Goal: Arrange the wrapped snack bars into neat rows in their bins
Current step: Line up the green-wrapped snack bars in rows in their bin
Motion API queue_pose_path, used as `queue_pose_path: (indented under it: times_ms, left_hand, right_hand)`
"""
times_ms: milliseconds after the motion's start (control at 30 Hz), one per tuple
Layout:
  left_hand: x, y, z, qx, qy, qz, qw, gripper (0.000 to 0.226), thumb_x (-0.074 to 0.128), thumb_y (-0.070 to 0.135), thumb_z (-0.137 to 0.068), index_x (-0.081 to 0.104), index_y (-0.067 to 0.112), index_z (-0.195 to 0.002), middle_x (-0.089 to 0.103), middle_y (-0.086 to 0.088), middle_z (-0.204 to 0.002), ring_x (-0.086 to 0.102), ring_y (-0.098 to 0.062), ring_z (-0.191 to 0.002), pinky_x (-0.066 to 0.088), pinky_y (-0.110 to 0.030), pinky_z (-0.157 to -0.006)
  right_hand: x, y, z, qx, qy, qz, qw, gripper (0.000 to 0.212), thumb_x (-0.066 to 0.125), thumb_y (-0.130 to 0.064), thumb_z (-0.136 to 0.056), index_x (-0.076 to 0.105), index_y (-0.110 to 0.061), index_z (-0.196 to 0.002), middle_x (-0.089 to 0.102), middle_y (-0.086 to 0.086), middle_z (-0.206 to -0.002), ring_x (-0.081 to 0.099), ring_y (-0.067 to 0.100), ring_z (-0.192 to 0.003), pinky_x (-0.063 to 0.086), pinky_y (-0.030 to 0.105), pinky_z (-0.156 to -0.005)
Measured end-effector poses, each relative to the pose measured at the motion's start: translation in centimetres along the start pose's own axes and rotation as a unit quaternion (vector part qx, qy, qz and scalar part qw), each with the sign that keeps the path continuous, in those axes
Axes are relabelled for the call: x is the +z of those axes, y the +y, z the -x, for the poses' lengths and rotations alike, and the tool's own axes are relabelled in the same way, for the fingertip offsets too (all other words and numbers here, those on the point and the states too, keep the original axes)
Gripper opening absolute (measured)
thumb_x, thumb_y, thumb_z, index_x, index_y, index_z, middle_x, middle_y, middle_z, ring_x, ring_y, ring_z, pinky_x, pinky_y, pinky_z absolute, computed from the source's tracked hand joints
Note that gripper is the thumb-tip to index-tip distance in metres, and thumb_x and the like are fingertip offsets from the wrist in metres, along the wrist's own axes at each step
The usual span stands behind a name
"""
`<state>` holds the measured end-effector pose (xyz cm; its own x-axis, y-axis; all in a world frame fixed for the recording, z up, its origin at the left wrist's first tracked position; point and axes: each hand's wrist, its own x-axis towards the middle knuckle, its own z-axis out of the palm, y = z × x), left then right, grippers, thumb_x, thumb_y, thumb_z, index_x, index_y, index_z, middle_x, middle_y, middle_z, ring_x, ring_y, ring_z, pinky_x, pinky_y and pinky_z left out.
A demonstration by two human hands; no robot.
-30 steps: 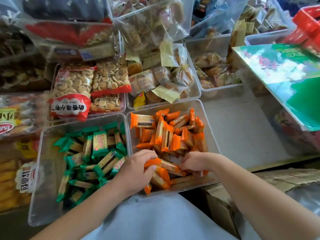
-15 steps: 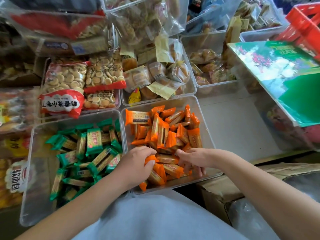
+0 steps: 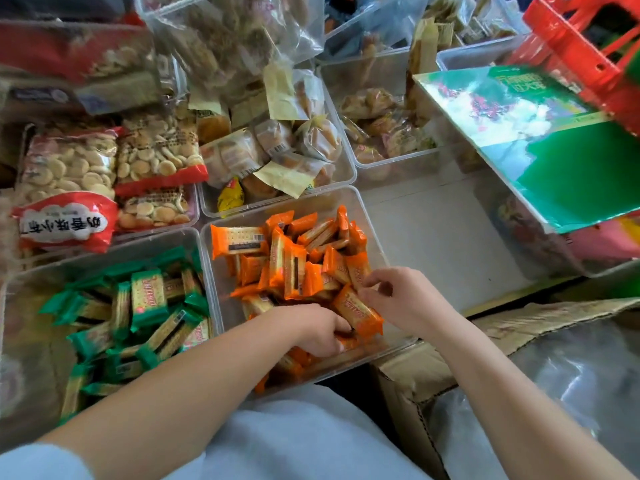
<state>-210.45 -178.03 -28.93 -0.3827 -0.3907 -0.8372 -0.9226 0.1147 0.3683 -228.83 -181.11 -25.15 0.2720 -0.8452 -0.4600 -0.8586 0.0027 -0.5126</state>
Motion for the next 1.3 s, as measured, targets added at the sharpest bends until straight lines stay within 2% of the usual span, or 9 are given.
queue_pose_path:
  times_ms: [167, 367, 567, 700, 767, 867, 1100, 1200, 1300]
  left_hand:
    - [-0.9, 0.6, -0.2, -0.005, -0.059, 0.027, 0.998, 0.058, 0.046, 0.031, -0.104, 0.033, 0.046, -0.158, 0.029, -0.002, -0.167, 0.026, -0.032, -0.154, 0.028, -0.047, -0.123]
    - [-0.7, -1.5, 1.0, 0.059, -0.046, 0.166, 0.983, 0.055, 0.052, 0.014, -0.1, 0.052, 0.04, -0.149, 0.058, 0.016, -0.147, 0.051, -0.01, -0.138, 0.042, -0.038, -0.118]
    - [0.6, -3.0, 5.0, 0.115, 0.049, 0.302, 0.945, 0.049, 0.048, 0.002, -0.103, 0.063, 0.034, -0.138, 0.074, 0.019, -0.12, 0.064, 0.002, -0.119, 0.051, -0.029, -0.107]
    - [2.5, -3.9, 6.9, 0.124, 0.16, 0.389, 0.899, 0.042, 0.05, -0.004, -0.103, 0.071, 0.025, -0.124, 0.077, 0.009, -0.114, 0.068, -0.004, -0.115, 0.055, -0.032, -0.104]
    - [2.5, -4.9, 7.7, 0.101, 0.244, 0.414, 0.871, 0.041, 0.052, -0.002, -0.104, 0.072, 0.029, -0.12, 0.077, 0.012, -0.112, 0.067, 0.0, -0.115, 0.055, -0.029, -0.102]
    - [2.4, -6.7, 9.0, 0.042, 0.346, 0.417, 0.84, 0.039, 0.052, 0.002, -0.105, 0.072, 0.033, -0.117, 0.076, 0.015, -0.106, 0.067, 0.004, -0.109, 0.054, -0.025, -0.098]
    - [5.2, -8.6, 10.6, -0.058, 0.442, 0.364, 0.818, 0.02, 0.065, 0.02, -0.1, 0.072, 0.029, -0.117, 0.07, 0.017, -0.101, 0.065, 0.001, -0.093, 0.051, -0.016, -0.08]
    - [6.7, -9.1, 11.1, -0.068, 0.467, 0.378, 0.797, 0.019, 0.067, 0.019, -0.098, 0.073, 0.028, -0.113, 0.07, 0.017, -0.094, 0.065, -0.002, -0.087, 0.057, -0.028, -0.084]
    - [7.7, -10.0, 11.8, -0.08, 0.462, 0.371, 0.802, 0.021, 0.065, 0.019, -0.099, 0.074, 0.025, -0.117, 0.064, 0.022, -0.089, 0.06, 0.003, -0.081, 0.05, -0.021, -0.079]
  right_hand:
    - [0.4, 1.3, 0.5, 0.023, 0.01, -0.063, 0.998, 0.012, 0.067, -0.037, -0.096, 0.076, -0.03, -0.1, 0.069, -0.011, -0.081, 0.063, 0.009, -0.075, 0.053, 0.028, -0.069]
    - [0.1, 1.4, 0.3, 0.035, 0.004, -0.088, 0.996, 0.009, 0.067, -0.038, -0.096, 0.074, -0.033, -0.098, 0.07, -0.009, -0.079, 0.069, 0.014, -0.074, 0.06, 0.038, -0.077]
    - [0.4, 0.9, 0.4, 0.001, -0.028, 0.041, 0.999, 0.017, 0.067, -0.038, -0.093, 0.069, -0.045, -0.108, 0.064, -0.022, -0.089, 0.064, 0.008, -0.087, 0.055, 0.03, -0.082]
    - [1.6, 0.4, 1.0, -0.046, -0.164, 0.035, 0.985, 0.036, 0.062, -0.011, -0.09, 0.072, -0.039, -0.11, 0.07, -0.02, -0.104, 0.066, 0.006, -0.098, 0.058, 0.032, -0.09]
    - [2.0, 0.6, 1.0, -0.04, -0.189, 0.052, 0.98, 0.04, 0.059, -0.007, -0.09, 0.073, -0.038, -0.11, 0.071, -0.015, -0.105, 0.067, 0.009, -0.098, 0.059, 0.035, -0.09]
    - [2.2, 0.7, 1.0, -0.02, -0.142, 0.074, 0.987, 0.036, 0.056, -0.008, -0.095, 0.072, -0.033, -0.116, 0.07, -0.012, -0.11, 0.067, 0.011, -0.1, 0.058, 0.033, -0.091]
    - [3.6, -4.4, 1.5, -0.072, -0.153, 0.073, 0.983, 0.025, 0.068, -0.026, -0.094, 0.069, -0.033, -0.119, 0.068, -0.011, -0.113, 0.065, 0.015, -0.103, 0.057, 0.035, -0.092]
    - [6.2, -8.8, 1.5, -0.1, -0.148, 0.071, 0.981, 0.059, 0.077, -0.043, -0.086, 0.056, -0.039, -0.141, 0.055, -0.008, -0.138, 0.057, 0.018, -0.125, 0.054, 0.04, -0.101]
    - [9.6, -11.2, 1.0, -0.092, -0.199, 0.135, 0.966, 0.096, 0.08, -0.058, -0.076, 0.027, -0.051, -0.156, 0.02, -0.002, -0.164, 0.023, 0.032, -0.149, 0.042, 0.053, -0.115]
